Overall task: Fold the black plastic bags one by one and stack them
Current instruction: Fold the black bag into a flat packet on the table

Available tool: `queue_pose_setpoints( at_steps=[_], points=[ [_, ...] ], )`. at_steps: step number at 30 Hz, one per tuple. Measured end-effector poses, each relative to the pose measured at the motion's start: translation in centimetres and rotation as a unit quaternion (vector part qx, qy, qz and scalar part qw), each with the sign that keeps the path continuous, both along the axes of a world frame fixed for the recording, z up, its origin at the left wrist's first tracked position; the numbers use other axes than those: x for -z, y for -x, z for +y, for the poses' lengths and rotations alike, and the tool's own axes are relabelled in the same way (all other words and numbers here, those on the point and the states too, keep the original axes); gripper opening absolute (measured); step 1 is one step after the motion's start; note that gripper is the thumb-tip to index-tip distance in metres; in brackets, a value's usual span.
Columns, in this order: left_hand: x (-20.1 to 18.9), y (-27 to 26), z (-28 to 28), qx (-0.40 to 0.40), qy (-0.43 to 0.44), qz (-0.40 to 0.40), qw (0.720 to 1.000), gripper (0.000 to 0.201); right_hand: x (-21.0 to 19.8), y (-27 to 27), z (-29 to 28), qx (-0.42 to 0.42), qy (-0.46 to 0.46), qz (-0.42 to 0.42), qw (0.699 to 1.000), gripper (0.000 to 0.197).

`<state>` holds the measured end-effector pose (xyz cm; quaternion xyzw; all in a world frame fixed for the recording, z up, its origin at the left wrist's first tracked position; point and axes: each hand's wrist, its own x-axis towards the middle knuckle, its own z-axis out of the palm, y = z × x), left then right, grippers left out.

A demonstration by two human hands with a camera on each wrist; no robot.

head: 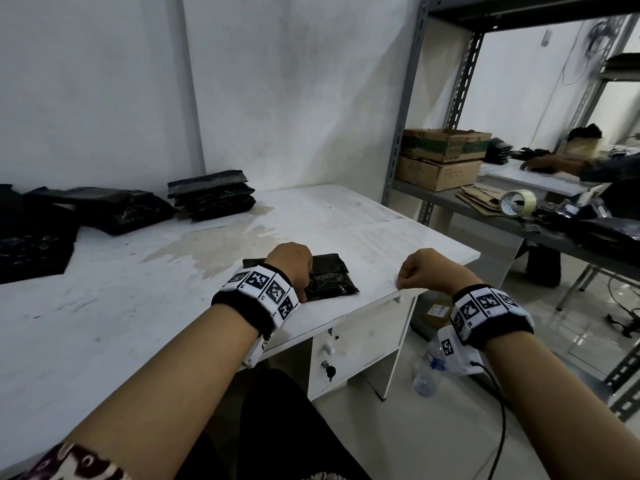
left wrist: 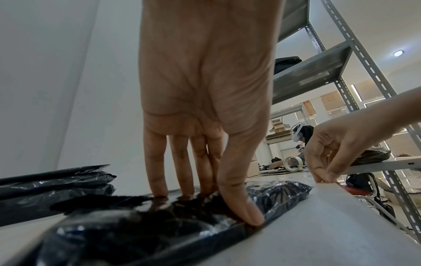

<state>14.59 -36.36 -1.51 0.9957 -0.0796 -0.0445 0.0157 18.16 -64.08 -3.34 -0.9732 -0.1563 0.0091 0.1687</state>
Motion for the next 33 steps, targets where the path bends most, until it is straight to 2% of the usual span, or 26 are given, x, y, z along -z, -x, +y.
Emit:
queue_pose_setpoints(
  at_steps=[8, 10, 14, 18, 21, 25, 29, 33],
  points=[
    [0.1, 0.0, 0.1, 0.004, 0.000, 0.001, 1.000, 0.046, 0.1, -0.9, -0.1, 0.008, 0.040, -0.035, 0.999, 0.006],
    [0.1, -0.1, 0.1, 0.004, 0.000, 0.000, 1.000, 0.048, 0.4, -1.0, 0.0, 0.013, 0.044, -0.046, 0.998, 0.015],
    [0.2, -0.2, 0.1, 0.004, -0.002, 0.001, 1.000, 0.047, 0.8, -1.3, 0.5, 0.042, -0.028, -0.100, 0.994, 0.021],
    [0.1, -0.3, 0.0, 0.002, 0.001, 0.005, 1.000, 0.049, -0.3, -1.2, 1.0, 0.034, -0.095, -0.055, 0.993, 0.010],
    [0.1, -0.2, 0.0, 0.003, -0.002, 0.003, 1.000, 0.046, -0.6, -0.9, 1.2, 0.056, -0.139, -0.026, 0.988, 0.011],
    [0.2, -0.1, 0.0, 0.003, -0.002, 0.003, 1.000, 0.044, -0.8, -0.2, 1.0, 0.045, -0.103, -0.043, 0.993, 0.006],
    [0.1, -0.1, 0.0, 0.004, -0.004, 0.003, 1.000, 0.046, -1.0, 0.1, 1.2, 0.060, -0.151, -0.030, 0.986, 0.018],
    [0.2, -0.2, 0.1, 0.009, -0.008, -0.003, 1.000, 0.046, -0.9, -0.1, 1.3, 0.051, -0.089, -0.008, 0.995, 0.039]
  ],
)
